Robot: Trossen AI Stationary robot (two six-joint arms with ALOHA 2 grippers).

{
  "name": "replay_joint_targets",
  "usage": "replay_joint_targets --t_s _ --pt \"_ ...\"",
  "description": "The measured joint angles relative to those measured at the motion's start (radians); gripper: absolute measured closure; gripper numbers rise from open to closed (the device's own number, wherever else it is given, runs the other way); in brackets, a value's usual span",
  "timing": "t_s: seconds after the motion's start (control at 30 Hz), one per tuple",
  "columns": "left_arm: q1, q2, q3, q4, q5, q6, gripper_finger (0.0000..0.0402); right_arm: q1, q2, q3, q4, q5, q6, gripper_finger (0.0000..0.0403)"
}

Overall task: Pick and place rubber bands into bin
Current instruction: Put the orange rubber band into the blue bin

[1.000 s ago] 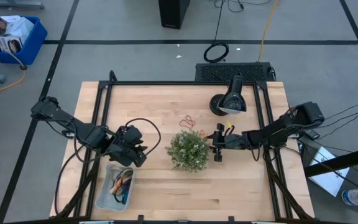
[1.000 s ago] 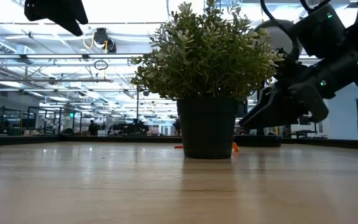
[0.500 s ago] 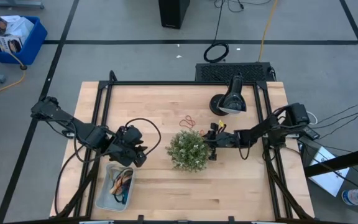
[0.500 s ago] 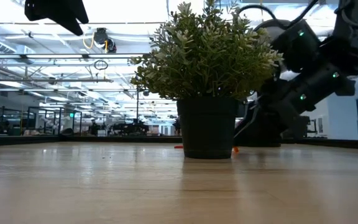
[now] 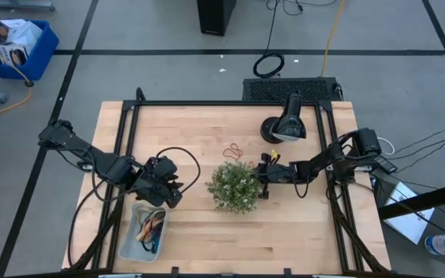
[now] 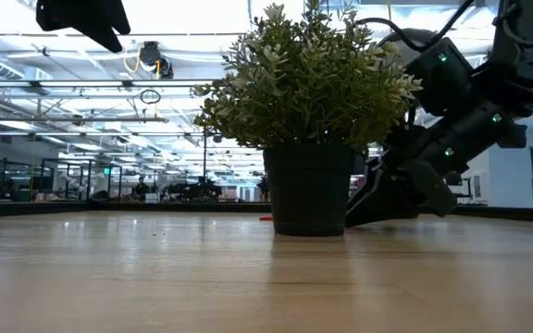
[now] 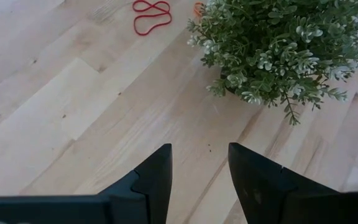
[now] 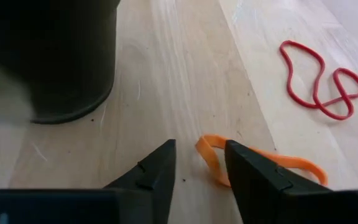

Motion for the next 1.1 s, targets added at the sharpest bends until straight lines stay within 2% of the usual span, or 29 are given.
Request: replay_joint_targets --t_s 0.37,0.67,0.83,1.1 --pt "0.0 0.0 0.0 0.0 0.0 0.001 0.0238 0.0 0.001 -0.001 -0.01 0.029 0.0 0.0389" --pt "0.0 0.0 0.0 0.006 0.0 0.001 0.0238 0.008 -0.028 -0.002 -0.045 0.036 0.011 0.04" --pt "0.0 0.0 0.0 0.036 0.0 0.006 0.0238 0.027 -0.144 -0.003 -0.239 0.032 0.03 0.0401" --pt "0.0 0.0 0.0 0.051 0.0 0.029 0.0238 0.096 -0.442 -0.003 -0.671 0.026 0.145 0.0402"
